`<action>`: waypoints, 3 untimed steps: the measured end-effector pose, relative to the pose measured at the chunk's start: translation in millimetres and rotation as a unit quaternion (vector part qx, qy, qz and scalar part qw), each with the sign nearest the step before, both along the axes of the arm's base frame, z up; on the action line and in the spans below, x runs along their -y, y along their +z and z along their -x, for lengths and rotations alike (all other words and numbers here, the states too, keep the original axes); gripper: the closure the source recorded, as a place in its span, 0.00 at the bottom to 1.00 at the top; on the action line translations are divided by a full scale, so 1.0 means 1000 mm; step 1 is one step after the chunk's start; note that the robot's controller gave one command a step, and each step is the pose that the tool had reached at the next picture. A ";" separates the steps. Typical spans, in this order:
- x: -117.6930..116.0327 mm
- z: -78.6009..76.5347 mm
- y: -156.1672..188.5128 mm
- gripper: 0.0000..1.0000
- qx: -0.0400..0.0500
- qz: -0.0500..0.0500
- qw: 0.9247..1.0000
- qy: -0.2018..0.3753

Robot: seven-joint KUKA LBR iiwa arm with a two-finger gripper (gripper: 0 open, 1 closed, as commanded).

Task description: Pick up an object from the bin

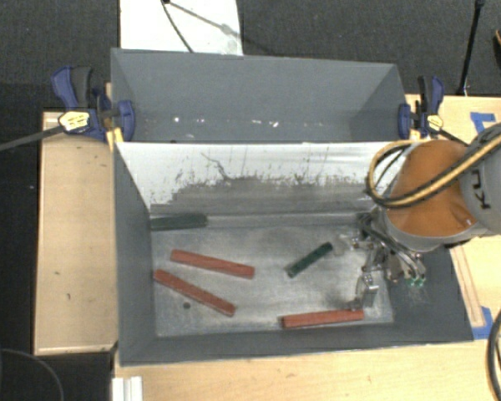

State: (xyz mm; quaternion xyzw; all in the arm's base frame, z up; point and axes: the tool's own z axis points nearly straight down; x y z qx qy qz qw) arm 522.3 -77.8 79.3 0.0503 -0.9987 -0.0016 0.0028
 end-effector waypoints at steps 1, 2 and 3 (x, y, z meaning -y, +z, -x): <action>-0.043 -0.041 -0.009 0.00 0.006 0.000 1.000 0.004; -0.046 -0.018 -0.005 0.00 0.003 0.001 0.997 0.076; -0.046 -0.018 -0.005 1.00 0.003 0.001 0.997 0.078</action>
Offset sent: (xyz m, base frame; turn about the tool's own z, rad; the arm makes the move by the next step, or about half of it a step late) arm 0.0382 0.0394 -0.0093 -0.0036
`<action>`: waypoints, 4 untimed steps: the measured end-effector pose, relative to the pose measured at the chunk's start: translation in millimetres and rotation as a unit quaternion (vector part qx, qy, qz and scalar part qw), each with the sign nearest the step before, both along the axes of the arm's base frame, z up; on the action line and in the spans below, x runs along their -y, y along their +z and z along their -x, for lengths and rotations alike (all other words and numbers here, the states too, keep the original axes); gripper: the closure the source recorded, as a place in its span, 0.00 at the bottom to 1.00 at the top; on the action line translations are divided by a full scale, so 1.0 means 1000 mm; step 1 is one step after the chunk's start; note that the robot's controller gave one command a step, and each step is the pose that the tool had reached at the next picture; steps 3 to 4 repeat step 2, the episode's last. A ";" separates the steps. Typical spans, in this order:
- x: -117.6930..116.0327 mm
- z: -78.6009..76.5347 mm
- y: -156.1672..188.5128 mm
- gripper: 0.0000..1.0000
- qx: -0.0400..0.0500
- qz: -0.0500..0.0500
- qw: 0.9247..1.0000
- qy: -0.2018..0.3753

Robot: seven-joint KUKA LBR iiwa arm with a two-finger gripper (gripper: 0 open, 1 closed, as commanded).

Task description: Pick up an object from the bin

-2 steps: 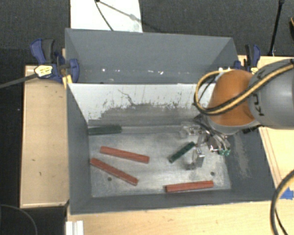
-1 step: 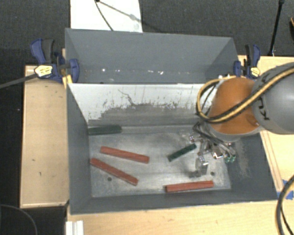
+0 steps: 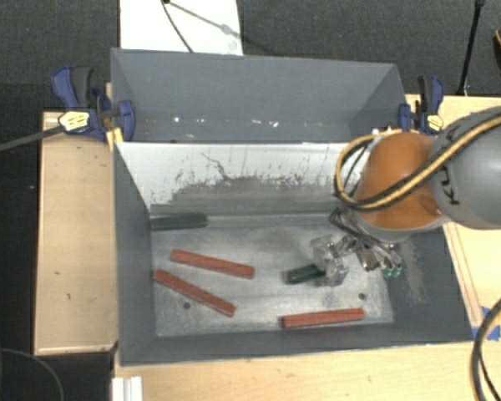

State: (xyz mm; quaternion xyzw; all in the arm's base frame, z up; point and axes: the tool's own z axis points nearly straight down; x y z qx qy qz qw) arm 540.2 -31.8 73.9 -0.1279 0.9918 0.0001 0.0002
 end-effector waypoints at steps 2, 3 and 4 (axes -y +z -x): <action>-0.020 0.030 0.200 1.00 0.004 0.001 0.955 0.297; -0.020 0.030 0.200 1.00 0.004 0.001 0.955 0.297; -0.020 0.030 0.200 1.00 0.004 0.001 0.955 0.297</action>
Offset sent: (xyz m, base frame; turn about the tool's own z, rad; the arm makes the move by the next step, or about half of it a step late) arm -0.0188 0.0221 0.1126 -0.0522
